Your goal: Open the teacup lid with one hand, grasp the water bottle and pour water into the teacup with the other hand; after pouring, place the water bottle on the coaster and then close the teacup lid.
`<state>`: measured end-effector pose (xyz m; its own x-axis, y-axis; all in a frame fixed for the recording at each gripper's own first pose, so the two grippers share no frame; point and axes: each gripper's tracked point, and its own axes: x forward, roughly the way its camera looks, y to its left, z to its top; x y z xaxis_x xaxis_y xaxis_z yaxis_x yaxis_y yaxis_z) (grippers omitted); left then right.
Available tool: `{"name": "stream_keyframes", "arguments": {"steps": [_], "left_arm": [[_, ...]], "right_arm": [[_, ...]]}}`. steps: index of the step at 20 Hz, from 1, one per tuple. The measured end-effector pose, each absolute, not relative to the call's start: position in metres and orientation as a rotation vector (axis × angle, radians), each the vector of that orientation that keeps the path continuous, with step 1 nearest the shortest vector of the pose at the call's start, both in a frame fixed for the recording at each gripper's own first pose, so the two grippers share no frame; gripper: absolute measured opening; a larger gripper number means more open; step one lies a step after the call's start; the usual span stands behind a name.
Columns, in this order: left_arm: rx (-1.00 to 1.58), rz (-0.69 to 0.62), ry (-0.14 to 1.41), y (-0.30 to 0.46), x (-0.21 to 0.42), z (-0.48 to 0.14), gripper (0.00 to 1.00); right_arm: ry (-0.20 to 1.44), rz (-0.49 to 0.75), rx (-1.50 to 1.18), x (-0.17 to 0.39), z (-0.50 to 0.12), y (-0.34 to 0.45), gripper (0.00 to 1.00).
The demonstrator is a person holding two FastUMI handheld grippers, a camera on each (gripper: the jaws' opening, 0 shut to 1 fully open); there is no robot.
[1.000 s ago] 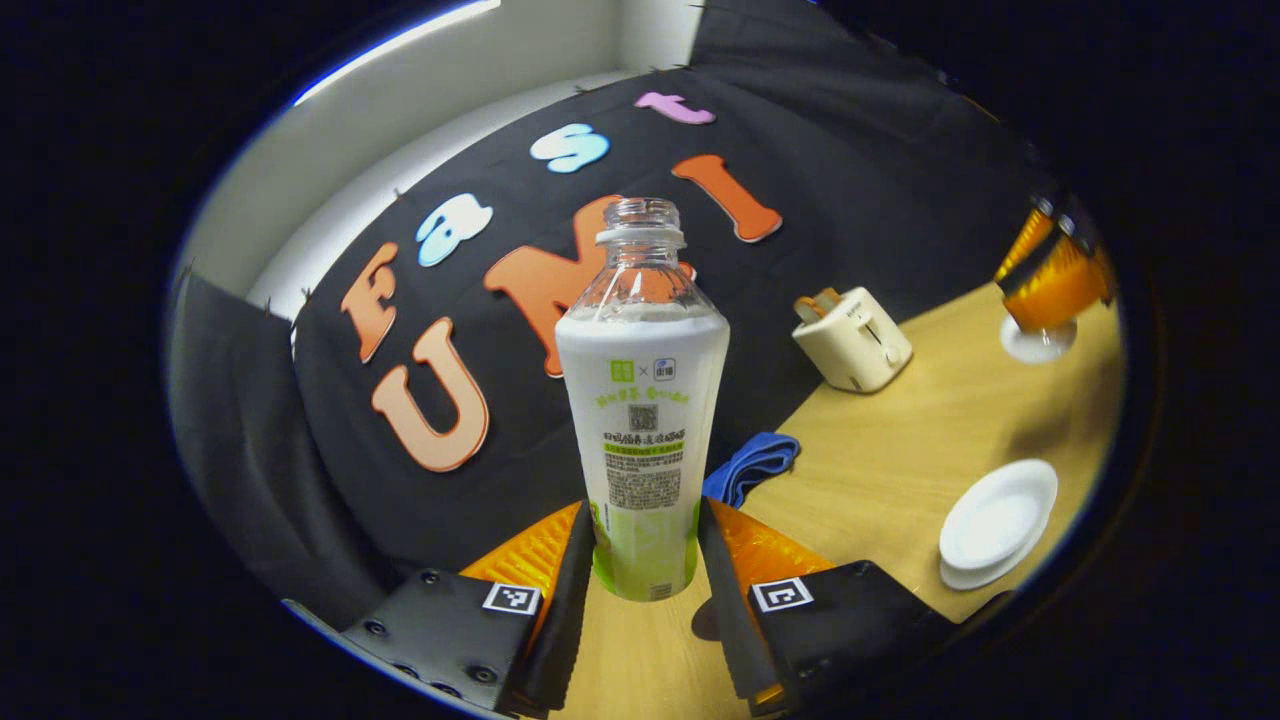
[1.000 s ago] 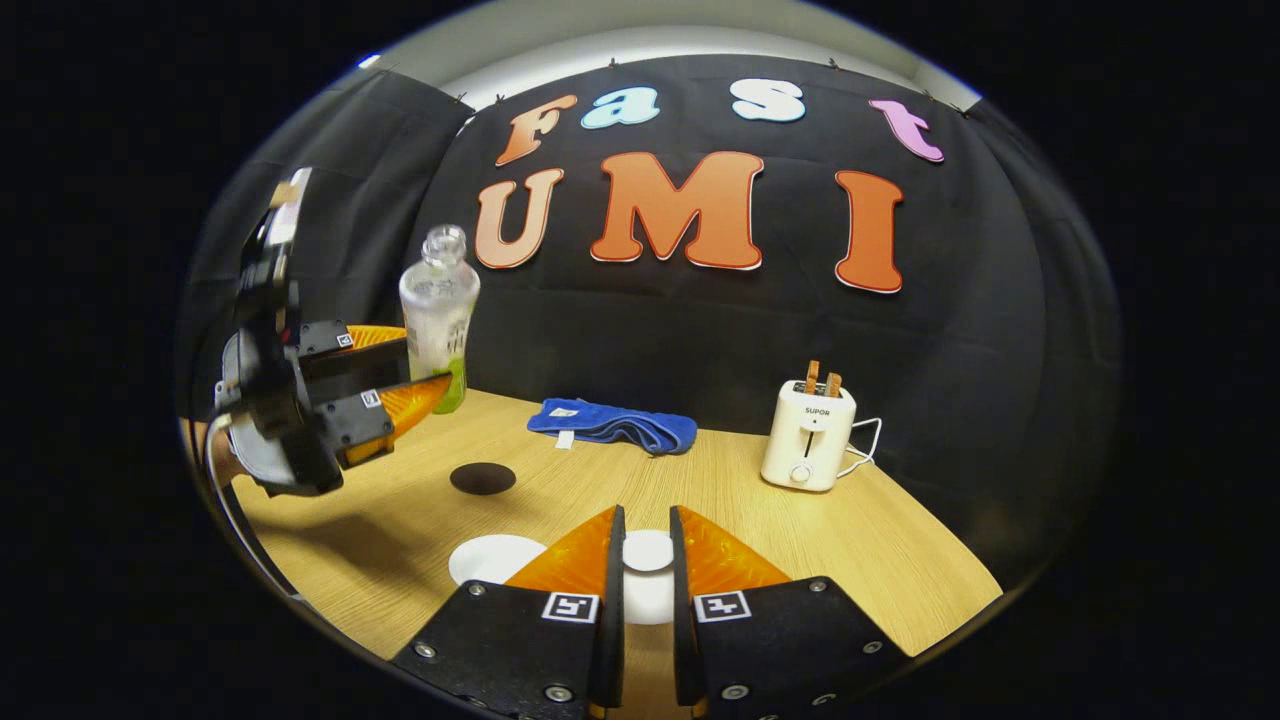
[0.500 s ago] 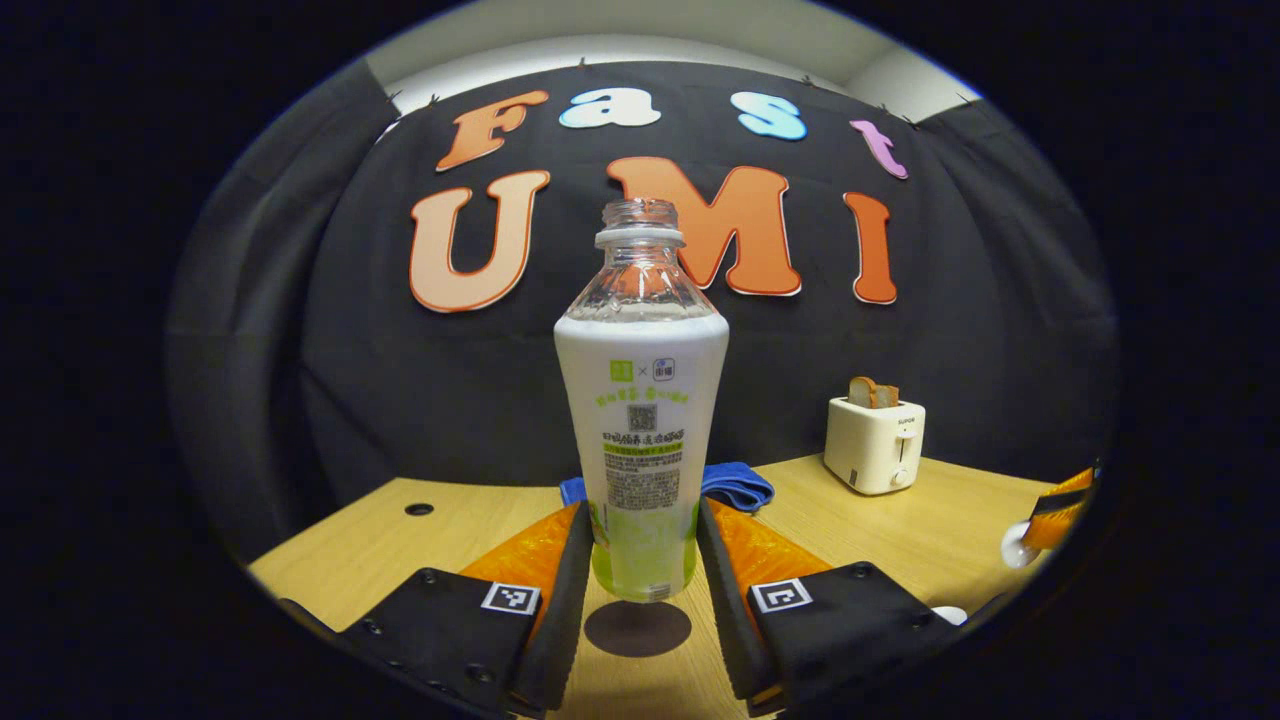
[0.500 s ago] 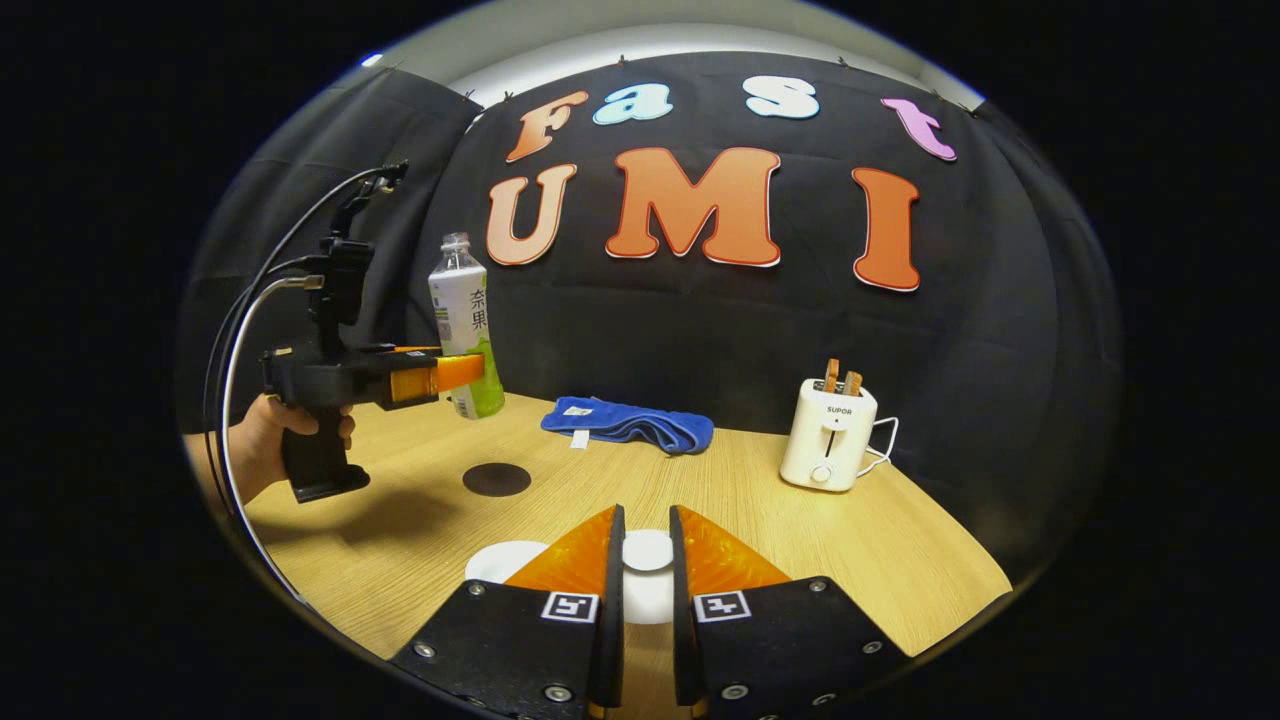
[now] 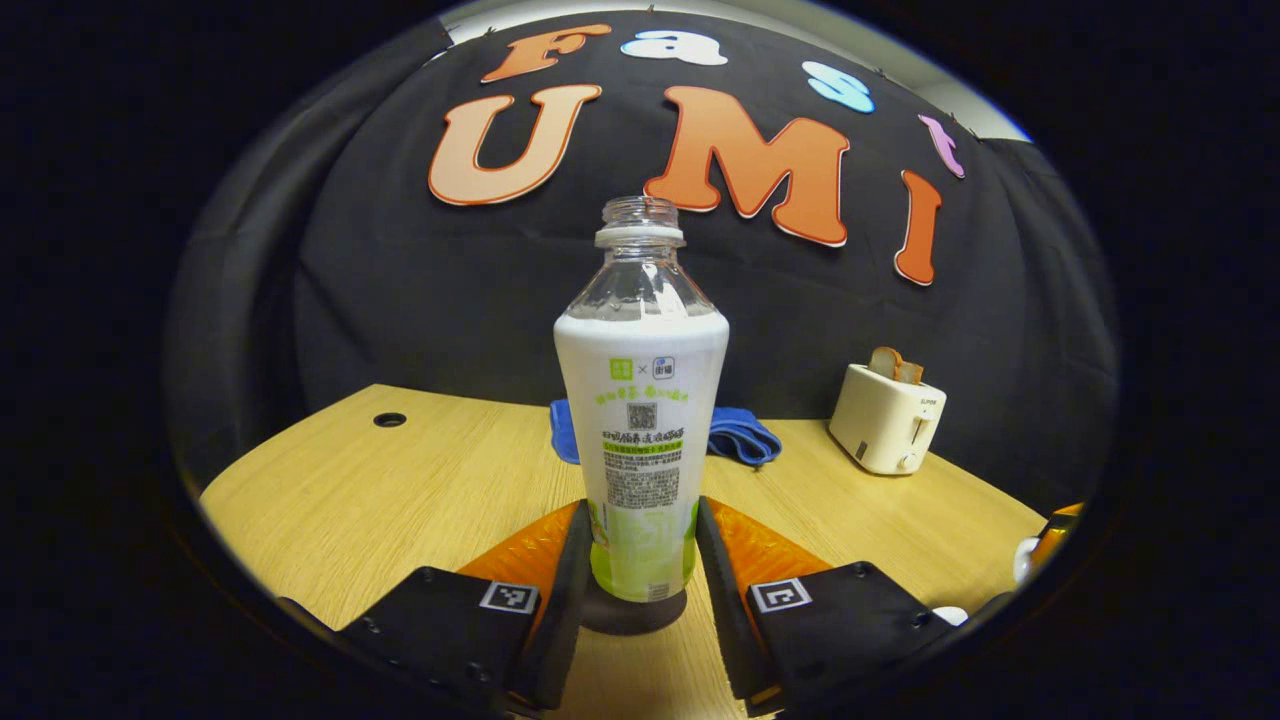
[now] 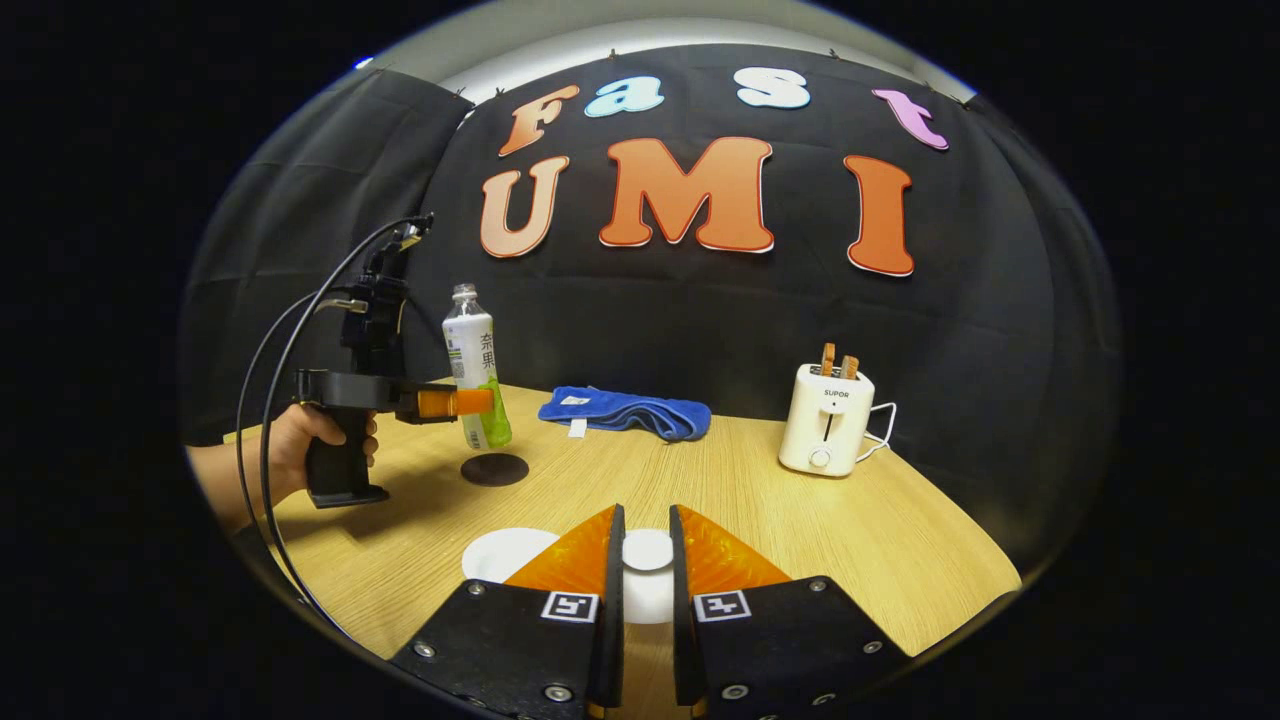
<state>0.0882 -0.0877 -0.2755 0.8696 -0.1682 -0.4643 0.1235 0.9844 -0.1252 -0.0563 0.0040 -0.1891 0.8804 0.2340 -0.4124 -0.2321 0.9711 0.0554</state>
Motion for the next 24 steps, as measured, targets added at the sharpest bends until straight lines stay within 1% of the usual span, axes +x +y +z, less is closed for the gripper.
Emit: {"name": "stream_keyframes", "arguments": {"steps": [1,3,4,5,8,9,10,11,13,14,15,16,17,18,20,21,22,24], "left_arm": [[-0.093,-0.158,0.510,-0.087,0.087,-0.282,0.65],[-0.075,-0.162,0.540,-0.084,0.083,-0.291,0.60],[-0.084,-0.170,0.536,-0.086,0.085,-0.291,0.66],[-0.082,-0.171,0.537,-0.085,0.086,-0.292,0.59],[-0.064,-0.185,0.560,-0.088,0.084,-0.300,0.60],[-0.055,-0.190,0.576,-0.090,0.082,-0.305,0.63],[-0.042,-0.194,0.587,-0.092,0.081,-0.309,0.60],[-0.020,-0.197,0.595,-0.093,0.080,-0.314,0.63],[0.028,-0.187,0.574,-0.093,0.083,-0.313,0.63],[0.031,-0.191,0.582,-0.094,0.080,-0.314,0.65],[0.030,-0.194,0.573,-0.095,0.082,-0.312,0.60],[0.028,-0.196,0.574,-0.096,0.082,-0.314,0.60],[0.027,-0.198,0.577,-0.096,0.082,-0.315,0.68],[0.026,-0.205,0.579,-0.097,0.080,-0.315,0.69],[0.041,-0.194,0.585,-0.093,0.076,-0.315,0.75],[0.042,-0.194,0.580,-0.093,0.074,-0.313,0.89],[0.044,-0.191,0.576,-0.092,0.073,-0.311,0.90],[0.043,-0.202,0.565,-0.093,0.068,-0.307,0.96]], "right_arm": [[0.431,0.243,0.002,-0.057,-0.189,0.003,0.21],[0.430,0.244,0.004,-0.057,-0.189,0.003,0.21],[0.426,0.244,0.004,-0.058,-0.188,0.003,0.20],[0.424,0.239,0.002,-0.057,-0.188,0.002,0.21],[0.434,0.233,0.001,-0.058,-0.191,0.000,0.20],[0.433,0.233,0.003,-0.059,-0.191,0.000,0.20],[0.433,0.233,0.003,-0.060,-0.191,0.001,0.21],[0.434,0.235,0.004,-0.060,-0.191,0.002,0.21],[0.436,0.237,0.003,-0.061,-0.191,0.002,0.20],[0.436,0.236,0.002,-0.061,-0.191,0.002,0.20],[0.435,0.237,0.003,-0.060,-0.190,0.002,0.20],[0.433,0.238,0.005,-0.060,-0.189,0.002,0.20],[0.430,0.238,0.008,-0.060,-0.188,0.002,0.20],[0.427,0.240,0.010,-0.060,-0.186,0.003,0.20],[0.423,0.242,0.015,-0.059,-0.185,0.004,0.20],[0.420,0.241,0.017,-0.058,-0.183,0.005,0.20],[0.420,0.244,0.020,-0.058,-0.183,0.007,0.20],[0.413,0.254,0.026,-0.057,-0.179,0.012,0.20]]}}
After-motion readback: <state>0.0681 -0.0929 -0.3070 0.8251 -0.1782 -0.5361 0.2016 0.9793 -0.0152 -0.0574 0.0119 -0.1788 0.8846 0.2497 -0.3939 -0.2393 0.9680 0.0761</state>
